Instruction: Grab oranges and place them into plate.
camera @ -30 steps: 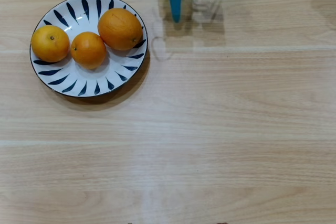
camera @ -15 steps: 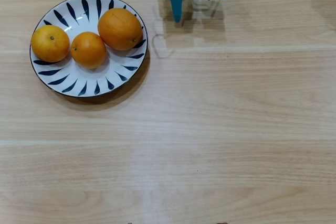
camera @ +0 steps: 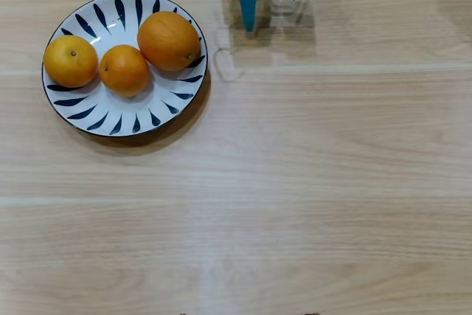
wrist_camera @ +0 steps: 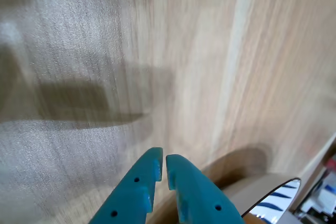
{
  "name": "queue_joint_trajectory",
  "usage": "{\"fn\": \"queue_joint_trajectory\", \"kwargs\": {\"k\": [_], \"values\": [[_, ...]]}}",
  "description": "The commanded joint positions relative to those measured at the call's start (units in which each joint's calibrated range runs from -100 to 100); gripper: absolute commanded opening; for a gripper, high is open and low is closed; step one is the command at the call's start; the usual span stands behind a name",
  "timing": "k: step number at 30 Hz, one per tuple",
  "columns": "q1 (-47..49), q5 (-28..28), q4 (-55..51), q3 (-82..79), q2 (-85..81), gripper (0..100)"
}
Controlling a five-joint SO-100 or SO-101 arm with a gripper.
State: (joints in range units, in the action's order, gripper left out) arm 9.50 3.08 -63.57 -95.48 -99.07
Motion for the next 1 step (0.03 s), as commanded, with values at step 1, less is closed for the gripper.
{"fn": "queue_joint_trajectory", "kwargs": {"k": [1], "values": [[-0.22, 0.01, 0.27, -0.26, -0.59, 2]]}}
